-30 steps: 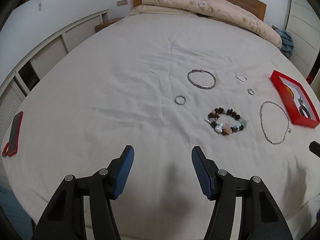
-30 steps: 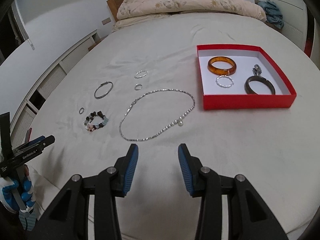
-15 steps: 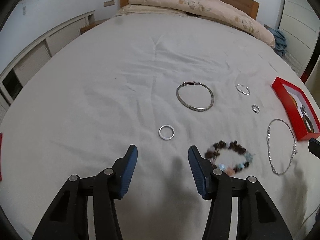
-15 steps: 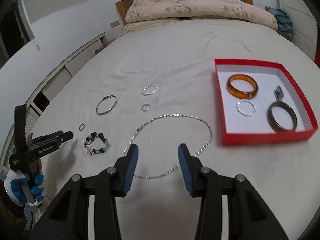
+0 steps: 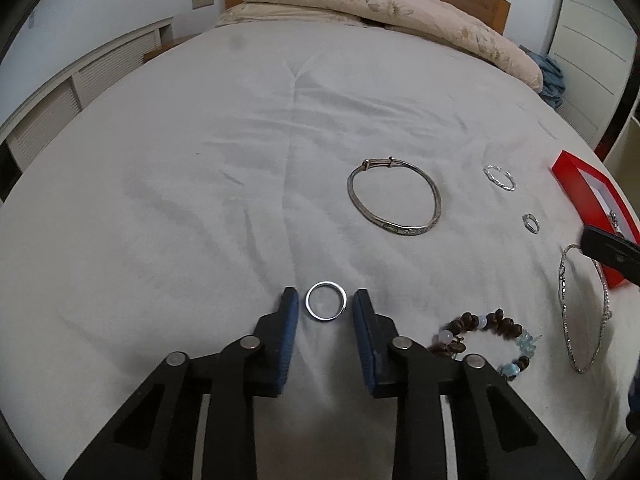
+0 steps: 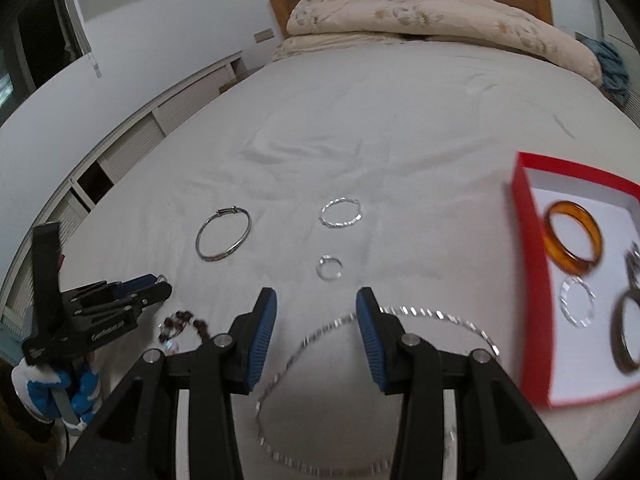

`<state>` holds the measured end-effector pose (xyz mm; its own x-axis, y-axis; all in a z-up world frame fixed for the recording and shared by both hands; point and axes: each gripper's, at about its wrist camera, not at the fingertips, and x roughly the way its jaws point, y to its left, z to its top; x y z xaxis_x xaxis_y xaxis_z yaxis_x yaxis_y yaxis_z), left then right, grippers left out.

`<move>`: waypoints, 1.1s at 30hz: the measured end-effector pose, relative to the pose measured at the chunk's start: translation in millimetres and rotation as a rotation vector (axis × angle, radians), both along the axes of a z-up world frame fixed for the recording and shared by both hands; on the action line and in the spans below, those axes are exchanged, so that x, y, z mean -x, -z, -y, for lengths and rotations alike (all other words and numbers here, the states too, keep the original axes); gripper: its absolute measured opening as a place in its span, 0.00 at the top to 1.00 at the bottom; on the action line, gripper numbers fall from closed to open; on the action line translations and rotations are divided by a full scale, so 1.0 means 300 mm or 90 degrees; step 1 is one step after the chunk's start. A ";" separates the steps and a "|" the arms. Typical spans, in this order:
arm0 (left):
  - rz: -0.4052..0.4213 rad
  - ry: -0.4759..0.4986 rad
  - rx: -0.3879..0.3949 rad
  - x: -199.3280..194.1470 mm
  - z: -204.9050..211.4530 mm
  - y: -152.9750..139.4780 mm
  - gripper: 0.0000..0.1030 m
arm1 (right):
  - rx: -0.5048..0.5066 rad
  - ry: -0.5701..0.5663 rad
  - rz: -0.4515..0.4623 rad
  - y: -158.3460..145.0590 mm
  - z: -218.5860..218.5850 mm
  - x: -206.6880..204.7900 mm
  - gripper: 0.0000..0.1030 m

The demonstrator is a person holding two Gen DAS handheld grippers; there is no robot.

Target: Organize jewelry

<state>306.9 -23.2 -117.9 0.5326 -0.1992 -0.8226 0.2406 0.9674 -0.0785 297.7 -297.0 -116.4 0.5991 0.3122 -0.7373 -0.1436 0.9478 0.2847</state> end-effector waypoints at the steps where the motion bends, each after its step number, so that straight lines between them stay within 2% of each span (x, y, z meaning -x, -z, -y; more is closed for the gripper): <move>1: 0.003 0.003 0.000 -0.001 -0.001 0.003 0.79 | 0.001 -0.002 -0.005 0.010 -0.005 -0.015 0.62; 6: 0.015 0.009 0.001 0.004 -0.004 0.004 0.81 | 0.017 -0.007 -0.029 0.065 -0.018 -0.089 0.63; 9: 0.018 0.008 0.004 0.004 -0.009 0.003 0.81 | 0.031 -0.016 -0.035 0.083 -0.030 -0.119 0.72; 11: 0.020 0.008 0.004 0.005 -0.007 0.002 0.81 | 0.045 -0.025 -0.037 0.095 -0.041 -0.133 0.82; 20: 0.027 0.000 -0.005 0.014 0.004 -0.016 0.81 | 0.052 -0.035 -0.027 0.092 -0.039 -0.121 0.84; 33: 0.062 0.005 -0.034 0.061 0.049 -0.142 0.81 | 0.039 -0.020 0.021 -0.097 0.021 -0.025 0.84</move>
